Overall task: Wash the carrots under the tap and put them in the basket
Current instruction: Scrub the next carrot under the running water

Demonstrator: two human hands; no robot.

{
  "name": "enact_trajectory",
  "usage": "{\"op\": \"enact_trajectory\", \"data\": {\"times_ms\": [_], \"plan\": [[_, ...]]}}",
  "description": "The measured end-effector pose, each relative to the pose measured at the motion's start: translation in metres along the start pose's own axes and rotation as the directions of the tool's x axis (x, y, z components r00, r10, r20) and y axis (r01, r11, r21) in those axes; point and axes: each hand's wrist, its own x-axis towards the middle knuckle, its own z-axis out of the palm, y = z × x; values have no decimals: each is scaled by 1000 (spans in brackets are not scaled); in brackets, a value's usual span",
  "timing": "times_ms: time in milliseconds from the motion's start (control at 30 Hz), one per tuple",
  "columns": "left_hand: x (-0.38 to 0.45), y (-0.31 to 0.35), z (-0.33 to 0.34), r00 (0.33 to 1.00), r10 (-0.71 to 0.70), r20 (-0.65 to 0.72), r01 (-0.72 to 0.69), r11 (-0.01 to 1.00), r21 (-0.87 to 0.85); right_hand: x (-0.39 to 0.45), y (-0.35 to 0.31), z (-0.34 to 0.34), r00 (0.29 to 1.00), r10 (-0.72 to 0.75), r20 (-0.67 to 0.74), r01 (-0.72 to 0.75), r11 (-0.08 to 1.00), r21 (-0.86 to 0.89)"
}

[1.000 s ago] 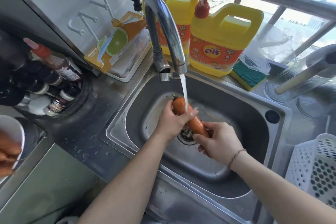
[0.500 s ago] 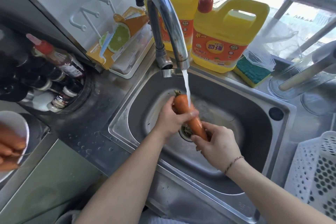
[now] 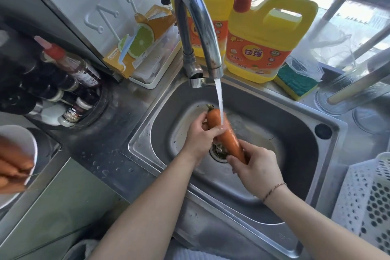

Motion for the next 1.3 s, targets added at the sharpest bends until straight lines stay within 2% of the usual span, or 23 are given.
{"op": "enact_trajectory", "data": {"times_ms": [133,233,333,467,500,600,733,867,933,1100,1200,1300], "plan": [[3,7,2,969,18,-247,-16,1000,10,-5,-5,-1,997,-76,-15,76,997,-25],[6,8,7,942,-48,-332,51,999,-1,-5,-7,0,997,-79,8,80,996,-27],[2,4,12,959,-100,-265,88,994,-58,4,-5,-2,999,16,37,-17,1000,26],[-5,2,11,999,-46,0,46,998,-53,6,3,-2,985,145,89,-160,970,184],[-5,1,10,999,-30,22,31,999,-35,4,3,-2,983,153,102,-172,962,213],[-3,1,7,990,66,-123,-56,995,86,-3,-1,-1,981,155,117,-184,932,313],[-5,-1,13,910,246,-334,-159,951,267,-11,-3,-3,992,81,100,-105,959,265],[3,3,13,858,160,-489,-53,973,224,-17,-7,2,998,-4,70,-9,983,184],[3,7,15,885,122,-448,-40,981,188,-13,-8,1,999,-5,43,-2,986,167],[-1,3,22,976,96,-194,-81,993,83,0,-1,-5,994,93,66,-105,968,227],[-7,2,19,999,-31,-35,26,993,-117,-3,0,-4,993,98,66,-111,965,236],[-9,6,11,986,-158,60,169,920,-353,-6,1,-2,995,85,44,-92,979,183]]}}
